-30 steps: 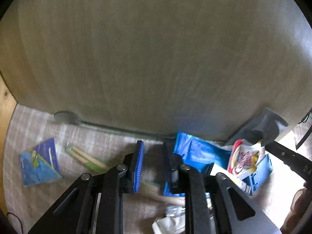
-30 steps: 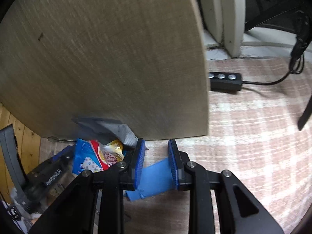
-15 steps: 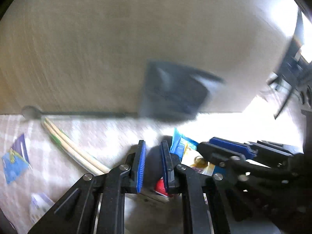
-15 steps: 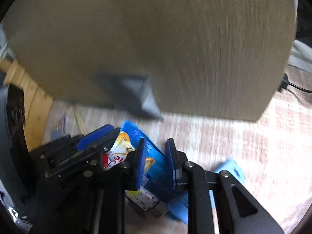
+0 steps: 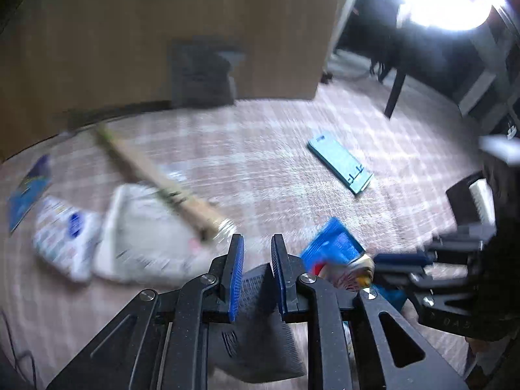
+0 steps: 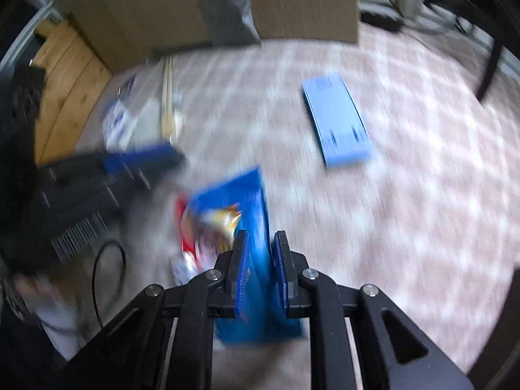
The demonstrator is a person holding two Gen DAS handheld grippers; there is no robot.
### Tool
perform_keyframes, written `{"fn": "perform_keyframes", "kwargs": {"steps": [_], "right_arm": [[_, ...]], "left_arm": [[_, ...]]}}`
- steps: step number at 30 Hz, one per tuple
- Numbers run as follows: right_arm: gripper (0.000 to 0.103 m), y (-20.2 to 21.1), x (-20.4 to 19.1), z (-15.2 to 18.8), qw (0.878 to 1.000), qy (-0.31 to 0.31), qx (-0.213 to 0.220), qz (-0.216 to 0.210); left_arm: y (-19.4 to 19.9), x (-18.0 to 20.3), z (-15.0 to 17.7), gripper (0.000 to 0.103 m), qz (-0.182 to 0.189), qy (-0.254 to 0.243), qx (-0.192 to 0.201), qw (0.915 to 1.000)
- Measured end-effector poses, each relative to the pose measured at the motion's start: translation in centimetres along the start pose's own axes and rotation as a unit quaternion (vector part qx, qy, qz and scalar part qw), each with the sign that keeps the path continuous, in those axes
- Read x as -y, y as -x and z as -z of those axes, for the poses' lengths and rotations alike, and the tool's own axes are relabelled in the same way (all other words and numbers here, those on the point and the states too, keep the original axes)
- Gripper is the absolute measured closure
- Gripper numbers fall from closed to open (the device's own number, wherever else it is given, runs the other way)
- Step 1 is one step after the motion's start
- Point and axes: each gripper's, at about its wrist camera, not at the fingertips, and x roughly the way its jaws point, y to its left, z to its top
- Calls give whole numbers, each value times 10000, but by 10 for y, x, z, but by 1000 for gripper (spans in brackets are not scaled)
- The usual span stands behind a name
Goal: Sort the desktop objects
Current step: 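Grasp the grey paper packet with the left gripper while the right gripper grasps the blue snack packets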
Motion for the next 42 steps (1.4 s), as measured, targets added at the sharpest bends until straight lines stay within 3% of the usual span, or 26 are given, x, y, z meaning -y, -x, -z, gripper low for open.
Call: {"fn": "perform_keyframes", "kwargs": {"steps": [4,7,10,17,22,27,32,42], "right_arm": [[86,16,17,25,9994,-327,129,-6],[84,25,23,25,9983,-513,278,37],[73,27,14,25,9982,-492,338,50],[73,29,-4,7,9983,-316,487,-21],[73,25,-16,-3,9988,-102,475,67],[73,11,-28,-15,9990,138,342,267],[73,-4,-39,-19,9984,369,175,391],[63,-3,-43,-31,9978,501,255,363]], "left_arm": [[20,-14,9,65,-154,400,99,9990],[26,-28,23,65,-354,599,84,9975],[31,-41,29,64,-516,635,-2,9966],[16,-51,33,64,-653,665,-91,9956],[29,-55,32,64,-695,738,64,9948],[28,-71,33,58,-782,921,16,9927],[19,-79,32,41,-513,1091,-104,9927],[-15,-66,19,35,-605,923,-326,9934]]}}
